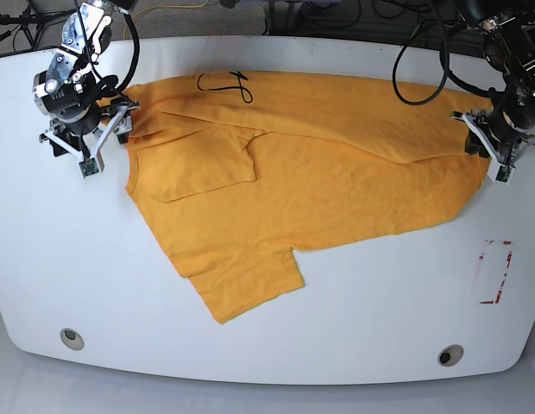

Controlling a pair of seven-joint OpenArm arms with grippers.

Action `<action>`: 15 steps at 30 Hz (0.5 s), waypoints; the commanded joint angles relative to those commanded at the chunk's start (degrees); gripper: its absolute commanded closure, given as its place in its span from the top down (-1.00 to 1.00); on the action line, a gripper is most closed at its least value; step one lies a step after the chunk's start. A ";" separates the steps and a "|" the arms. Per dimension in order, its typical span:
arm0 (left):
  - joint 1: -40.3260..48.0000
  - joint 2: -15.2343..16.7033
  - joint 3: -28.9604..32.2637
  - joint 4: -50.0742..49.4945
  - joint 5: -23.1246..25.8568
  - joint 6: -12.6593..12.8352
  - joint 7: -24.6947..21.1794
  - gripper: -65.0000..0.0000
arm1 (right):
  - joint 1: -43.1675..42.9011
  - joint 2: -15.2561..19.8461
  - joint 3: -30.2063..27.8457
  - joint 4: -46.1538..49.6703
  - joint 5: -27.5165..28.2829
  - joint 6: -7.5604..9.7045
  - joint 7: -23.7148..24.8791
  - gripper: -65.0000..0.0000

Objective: Fold the T-shirt properly
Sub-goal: 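Move the right gripper down to the sleeve and grasp it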

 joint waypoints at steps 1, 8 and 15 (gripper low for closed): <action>0.00 -0.18 0.00 -0.88 0.35 0.00 0.00 -0.51 | 0.88 0.00 0.00 -0.18 0.00 0.00 0.00 0.42; -0.88 -1.49 0.00 -6.86 5.10 0.00 -0.09 -0.51 | 3.43 1.14 0.26 -0.53 0.09 0.00 -4.22 0.42; -1.23 -1.49 0.00 -7.03 6.59 0.00 -0.09 -0.52 | 8.26 0.18 0.00 -5.63 0.00 0.00 -0.70 0.41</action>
